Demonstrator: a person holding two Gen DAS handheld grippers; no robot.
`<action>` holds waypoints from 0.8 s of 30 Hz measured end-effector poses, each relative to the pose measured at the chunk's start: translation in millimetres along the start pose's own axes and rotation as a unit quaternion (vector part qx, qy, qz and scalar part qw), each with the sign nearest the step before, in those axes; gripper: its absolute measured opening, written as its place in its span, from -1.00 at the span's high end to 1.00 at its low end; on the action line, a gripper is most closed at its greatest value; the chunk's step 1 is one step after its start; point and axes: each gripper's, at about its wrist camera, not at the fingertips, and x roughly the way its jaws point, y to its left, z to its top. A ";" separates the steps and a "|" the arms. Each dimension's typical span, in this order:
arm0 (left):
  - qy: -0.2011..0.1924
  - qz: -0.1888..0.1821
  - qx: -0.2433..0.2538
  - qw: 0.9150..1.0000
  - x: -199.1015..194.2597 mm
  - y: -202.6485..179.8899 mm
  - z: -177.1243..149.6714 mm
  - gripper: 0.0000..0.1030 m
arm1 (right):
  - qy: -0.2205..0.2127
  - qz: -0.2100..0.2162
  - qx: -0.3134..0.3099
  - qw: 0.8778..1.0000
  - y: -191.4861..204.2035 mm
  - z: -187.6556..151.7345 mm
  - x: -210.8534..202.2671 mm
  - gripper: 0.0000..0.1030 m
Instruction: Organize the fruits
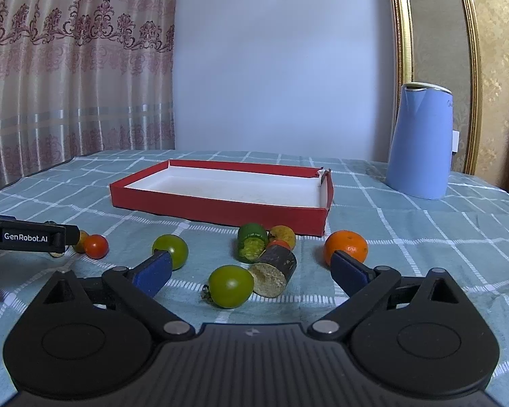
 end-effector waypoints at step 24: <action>0.007 -0.010 -0.016 1.000 2.9 3.7 1.3 -1.00 | 0.059 0.050 -0.033 0.996 4.5 4.4 20.3 -0.60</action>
